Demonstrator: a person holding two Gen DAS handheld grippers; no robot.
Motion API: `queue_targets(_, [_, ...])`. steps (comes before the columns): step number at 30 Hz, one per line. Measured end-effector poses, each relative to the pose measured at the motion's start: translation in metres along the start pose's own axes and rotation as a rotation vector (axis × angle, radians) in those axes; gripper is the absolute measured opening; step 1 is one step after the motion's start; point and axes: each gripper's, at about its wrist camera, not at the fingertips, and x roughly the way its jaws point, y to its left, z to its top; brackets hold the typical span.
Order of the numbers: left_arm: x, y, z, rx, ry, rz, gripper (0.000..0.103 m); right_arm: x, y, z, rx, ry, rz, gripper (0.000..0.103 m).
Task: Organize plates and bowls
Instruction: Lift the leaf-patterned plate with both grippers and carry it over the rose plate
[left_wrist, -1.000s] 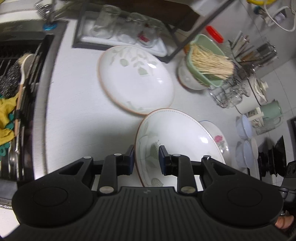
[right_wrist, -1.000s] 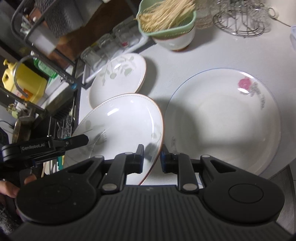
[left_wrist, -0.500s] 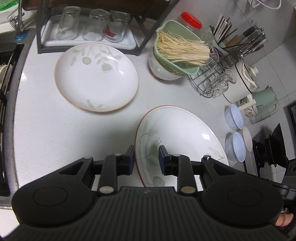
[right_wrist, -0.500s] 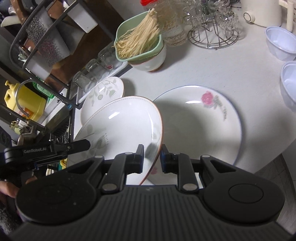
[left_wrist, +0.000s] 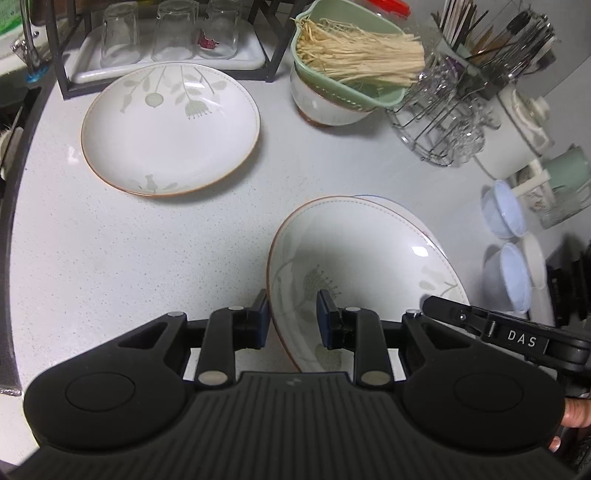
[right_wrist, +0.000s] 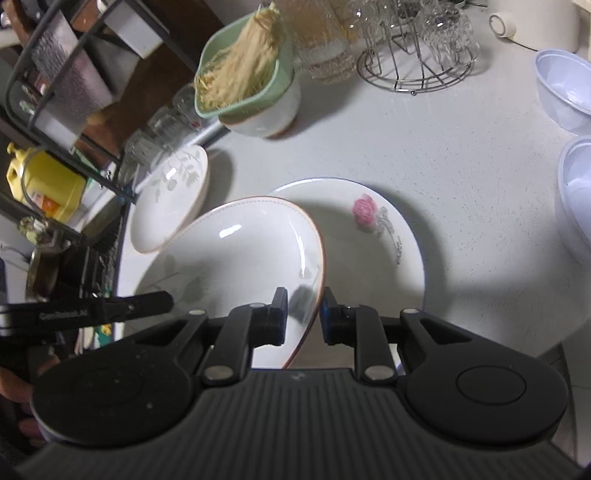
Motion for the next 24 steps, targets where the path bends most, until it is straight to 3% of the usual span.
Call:
queue_targets(15, [0.022, -0.023, -0.006, 0.009, 0.043, 0.108, 0.03, 0.018, -0.018, -0.001, -0.07, 0.04, -0.023, 0.023])
queue_targets(24, [0.034, -0.032, 0.001, 0.001, 0.055, 0.128, 0.03, 0.023, -0.022, 0.005, -0.082, 0.016, -0.04, 0.024])
